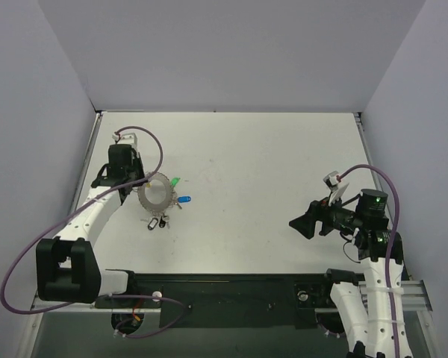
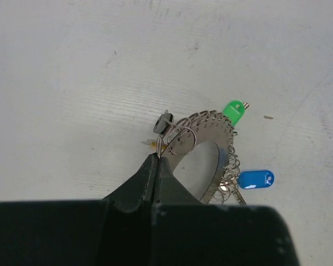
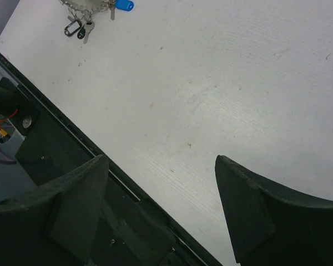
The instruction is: Put the keys on the keyring
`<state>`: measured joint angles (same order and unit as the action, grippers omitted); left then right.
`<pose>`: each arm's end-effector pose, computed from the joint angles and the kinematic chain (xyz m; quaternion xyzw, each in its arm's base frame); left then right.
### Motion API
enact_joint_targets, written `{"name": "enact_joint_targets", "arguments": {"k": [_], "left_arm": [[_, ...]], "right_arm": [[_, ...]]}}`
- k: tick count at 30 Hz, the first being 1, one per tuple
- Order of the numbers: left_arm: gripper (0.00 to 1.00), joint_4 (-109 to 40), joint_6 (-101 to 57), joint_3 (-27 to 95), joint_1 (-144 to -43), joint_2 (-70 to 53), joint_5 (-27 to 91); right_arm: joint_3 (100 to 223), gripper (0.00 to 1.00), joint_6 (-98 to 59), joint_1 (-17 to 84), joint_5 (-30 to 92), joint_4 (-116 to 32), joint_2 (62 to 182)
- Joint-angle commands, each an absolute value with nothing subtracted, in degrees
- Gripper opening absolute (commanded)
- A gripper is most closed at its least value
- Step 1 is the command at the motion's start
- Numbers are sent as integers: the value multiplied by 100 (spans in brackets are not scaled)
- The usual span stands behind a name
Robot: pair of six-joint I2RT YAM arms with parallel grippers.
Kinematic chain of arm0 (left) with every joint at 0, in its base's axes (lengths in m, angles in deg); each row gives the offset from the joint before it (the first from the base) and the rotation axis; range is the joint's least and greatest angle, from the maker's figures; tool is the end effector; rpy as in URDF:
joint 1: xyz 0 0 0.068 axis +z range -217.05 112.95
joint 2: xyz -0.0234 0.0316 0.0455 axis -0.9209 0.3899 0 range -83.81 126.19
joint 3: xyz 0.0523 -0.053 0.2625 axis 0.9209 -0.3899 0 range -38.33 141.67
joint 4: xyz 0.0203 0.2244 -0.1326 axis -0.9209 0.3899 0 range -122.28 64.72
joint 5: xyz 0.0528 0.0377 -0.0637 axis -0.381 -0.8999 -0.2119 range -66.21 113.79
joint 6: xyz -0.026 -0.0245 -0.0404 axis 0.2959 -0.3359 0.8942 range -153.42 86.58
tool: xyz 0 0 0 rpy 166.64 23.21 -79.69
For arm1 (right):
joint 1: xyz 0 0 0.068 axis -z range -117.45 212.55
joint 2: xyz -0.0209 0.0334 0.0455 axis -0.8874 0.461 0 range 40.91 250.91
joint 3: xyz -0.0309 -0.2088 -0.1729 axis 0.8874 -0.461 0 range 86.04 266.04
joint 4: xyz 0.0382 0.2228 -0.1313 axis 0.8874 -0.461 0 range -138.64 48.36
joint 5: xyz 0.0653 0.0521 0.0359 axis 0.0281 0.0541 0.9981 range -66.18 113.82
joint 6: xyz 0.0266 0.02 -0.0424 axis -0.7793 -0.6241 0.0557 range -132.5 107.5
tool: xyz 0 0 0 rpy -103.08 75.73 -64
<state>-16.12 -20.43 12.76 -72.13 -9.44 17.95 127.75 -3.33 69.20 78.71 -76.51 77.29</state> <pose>0.2813 -0.0214 0.2566 -0.0841 0.8994 -0.0214 0.4284 0.1305 0.0141 0.3060 -0.2488 0.7615 0.3330 0.4973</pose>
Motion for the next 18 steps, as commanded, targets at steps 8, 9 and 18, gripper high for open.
{"name": "enact_joint_targets", "arguments": {"k": [8,9,18], "left_arm": [[17,-2252,-1664,1423,-6558,-716,447],[35,-2253,-1576,1397,-6556,-769,185],[77,-2349,-1435,940,-6556,-2790,1679]], "right_arm": [[12427,73,-590,7239,8332,-7065,7404],[12419,73,-617,7265,8271,-7056,7369],[12875,84,-1222,7503,7578,-6871,7491]]}}
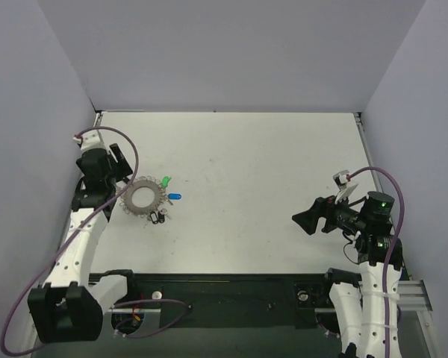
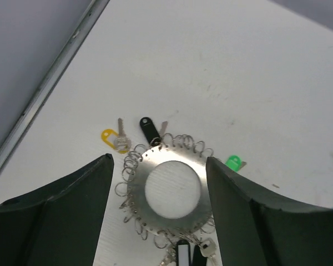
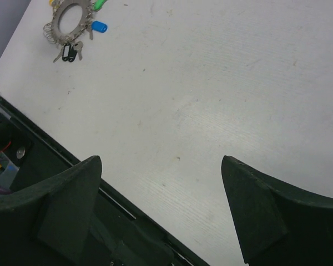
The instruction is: Put the keys on the keyring
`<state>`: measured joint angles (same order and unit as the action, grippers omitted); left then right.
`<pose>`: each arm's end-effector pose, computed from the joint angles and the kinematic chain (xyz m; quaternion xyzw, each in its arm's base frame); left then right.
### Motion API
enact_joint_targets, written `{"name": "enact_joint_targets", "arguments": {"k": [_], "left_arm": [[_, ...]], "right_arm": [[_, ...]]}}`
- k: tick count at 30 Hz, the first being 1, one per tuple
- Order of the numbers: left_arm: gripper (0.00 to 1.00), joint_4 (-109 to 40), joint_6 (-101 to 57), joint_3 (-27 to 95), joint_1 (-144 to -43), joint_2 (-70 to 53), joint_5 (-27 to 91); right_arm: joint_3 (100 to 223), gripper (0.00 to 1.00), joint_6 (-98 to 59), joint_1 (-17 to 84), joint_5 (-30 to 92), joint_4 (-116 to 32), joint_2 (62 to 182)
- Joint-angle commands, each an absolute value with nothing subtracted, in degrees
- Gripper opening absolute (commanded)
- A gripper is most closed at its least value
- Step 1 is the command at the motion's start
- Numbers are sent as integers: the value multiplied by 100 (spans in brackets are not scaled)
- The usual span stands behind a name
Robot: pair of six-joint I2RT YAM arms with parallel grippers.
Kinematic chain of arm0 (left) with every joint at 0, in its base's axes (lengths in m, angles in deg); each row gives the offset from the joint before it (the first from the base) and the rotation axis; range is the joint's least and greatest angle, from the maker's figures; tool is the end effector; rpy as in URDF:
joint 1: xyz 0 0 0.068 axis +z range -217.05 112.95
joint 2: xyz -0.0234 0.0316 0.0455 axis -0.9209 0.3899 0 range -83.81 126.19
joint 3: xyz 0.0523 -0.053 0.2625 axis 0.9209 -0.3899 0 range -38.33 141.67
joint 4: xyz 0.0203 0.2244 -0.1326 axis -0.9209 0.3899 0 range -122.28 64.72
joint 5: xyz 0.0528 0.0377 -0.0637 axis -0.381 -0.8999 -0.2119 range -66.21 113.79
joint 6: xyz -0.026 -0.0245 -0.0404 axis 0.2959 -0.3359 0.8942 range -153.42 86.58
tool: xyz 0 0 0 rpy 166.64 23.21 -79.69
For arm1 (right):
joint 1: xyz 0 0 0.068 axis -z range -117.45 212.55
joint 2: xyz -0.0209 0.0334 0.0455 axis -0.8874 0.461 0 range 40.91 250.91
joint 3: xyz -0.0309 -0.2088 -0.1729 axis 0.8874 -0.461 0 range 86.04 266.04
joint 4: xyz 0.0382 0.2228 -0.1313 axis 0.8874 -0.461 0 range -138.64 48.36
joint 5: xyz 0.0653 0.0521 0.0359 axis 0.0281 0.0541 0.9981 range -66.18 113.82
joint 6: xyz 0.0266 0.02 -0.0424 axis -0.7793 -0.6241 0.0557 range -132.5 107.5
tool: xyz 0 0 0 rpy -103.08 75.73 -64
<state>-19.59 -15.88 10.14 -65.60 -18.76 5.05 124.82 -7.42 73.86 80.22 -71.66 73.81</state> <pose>0.2541 0.0178 0.2879 -0.2217 0.8261 0.0693 0.5135 0.1248 0.0052 0.3033 -0.2163 0.7526 0.3243 0.5307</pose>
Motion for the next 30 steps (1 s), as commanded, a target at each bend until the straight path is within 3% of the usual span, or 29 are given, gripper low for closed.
{"name": "enact_joint_targets", "arguments": {"k": [1,4,8,15,20,30], "left_arm": [[79,-2375,-1391,905,-6556,-3139,2164],[80,-2420,-1269,852,-6565,-3739,4113],[82,-2061,-1004,921,-6608,-4460,4971],[83,-1181,-1092,1282,-6916,-5049,5078],[84,-925,-1206,1379,-6978,-5217,4920],[86,-820,-1040,1502,-7039,-5358,4876]], "right_arm": [[13076,85,-1241,7546,7359,-6906,7509],[13394,86,-1476,7635,6988,-6986,7711],[13789,86,-2040,7635,6496,-6924,7949],[14027,87,-1846,7670,6794,-6985,7817],[14071,87,-2629,7696,5794,-6959,7694],[14159,88,-3289,7740,5404,-6818,7676]]}}
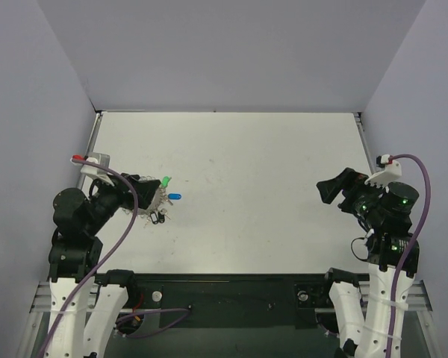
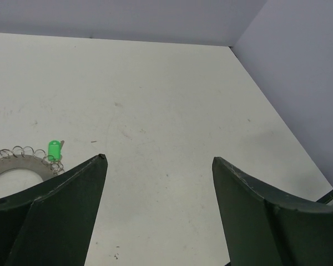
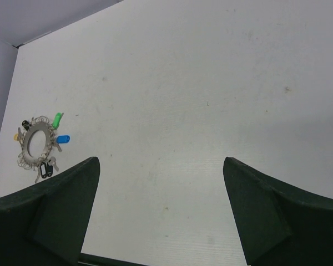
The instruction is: Put the keys on the keyring
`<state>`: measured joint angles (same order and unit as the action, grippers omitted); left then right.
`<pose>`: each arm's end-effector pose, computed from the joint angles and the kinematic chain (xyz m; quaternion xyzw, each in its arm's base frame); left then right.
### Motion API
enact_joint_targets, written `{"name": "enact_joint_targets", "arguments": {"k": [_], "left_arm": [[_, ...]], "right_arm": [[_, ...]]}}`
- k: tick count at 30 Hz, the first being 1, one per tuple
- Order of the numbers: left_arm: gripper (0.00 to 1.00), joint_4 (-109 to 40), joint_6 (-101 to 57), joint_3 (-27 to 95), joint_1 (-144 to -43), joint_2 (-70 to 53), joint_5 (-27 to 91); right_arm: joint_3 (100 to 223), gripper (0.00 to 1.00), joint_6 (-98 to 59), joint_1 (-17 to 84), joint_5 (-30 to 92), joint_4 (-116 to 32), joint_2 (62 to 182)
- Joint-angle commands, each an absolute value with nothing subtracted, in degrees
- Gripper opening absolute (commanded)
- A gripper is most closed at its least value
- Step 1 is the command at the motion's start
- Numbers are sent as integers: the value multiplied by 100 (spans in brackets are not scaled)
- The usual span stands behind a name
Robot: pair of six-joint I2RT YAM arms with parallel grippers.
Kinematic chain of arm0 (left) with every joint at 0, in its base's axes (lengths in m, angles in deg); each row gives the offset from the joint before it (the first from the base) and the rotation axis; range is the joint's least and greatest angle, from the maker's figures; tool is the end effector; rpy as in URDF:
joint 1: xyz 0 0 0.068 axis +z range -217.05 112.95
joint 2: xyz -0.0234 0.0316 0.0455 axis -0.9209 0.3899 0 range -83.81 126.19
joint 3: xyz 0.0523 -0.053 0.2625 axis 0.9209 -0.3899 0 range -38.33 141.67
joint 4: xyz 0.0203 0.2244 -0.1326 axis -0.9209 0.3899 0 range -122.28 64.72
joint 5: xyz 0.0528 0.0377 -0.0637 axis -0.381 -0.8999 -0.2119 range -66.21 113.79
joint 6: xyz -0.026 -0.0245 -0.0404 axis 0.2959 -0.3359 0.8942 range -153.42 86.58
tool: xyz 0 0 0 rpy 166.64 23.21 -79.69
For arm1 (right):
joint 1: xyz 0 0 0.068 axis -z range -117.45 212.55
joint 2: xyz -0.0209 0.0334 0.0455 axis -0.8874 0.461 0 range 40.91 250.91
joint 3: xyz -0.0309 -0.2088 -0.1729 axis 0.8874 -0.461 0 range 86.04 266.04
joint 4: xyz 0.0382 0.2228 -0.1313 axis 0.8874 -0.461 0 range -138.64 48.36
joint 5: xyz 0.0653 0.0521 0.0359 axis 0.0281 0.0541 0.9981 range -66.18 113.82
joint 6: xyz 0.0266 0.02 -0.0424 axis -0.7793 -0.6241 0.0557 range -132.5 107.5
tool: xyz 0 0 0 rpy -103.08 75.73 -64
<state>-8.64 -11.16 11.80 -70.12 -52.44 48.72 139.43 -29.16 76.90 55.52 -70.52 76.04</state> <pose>0.1121 -0.0211 0.3776 0.0240 0.7335 -0.2999 0.6095 0.1213 -0.0118 0.3799 0.0298 0.7600 0.2225 0.6100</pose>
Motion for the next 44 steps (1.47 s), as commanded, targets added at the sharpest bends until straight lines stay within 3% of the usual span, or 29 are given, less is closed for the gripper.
{"name": "enact_joint_targets", "arguments": {"k": [1,11,18,44], "left_arm": [[87,-785,-978,1502,-7039,-5367,4867],[89,-1285,5,1098,-7057,-5454,4858],[89,-1066,551,992,-7145,-5586,3760],[90,-1787,-20,720,-7391,-6052,4542]], "right_arm": [[14133,88,-3324,7740,5527,-6757,7729],[13860,88,-3526,7819,5985,-6484,7756],[13843,88,-3518,7925,6100,-6397,7782],[13508,88,-3632,8259,6355,-5869,7879]]}}
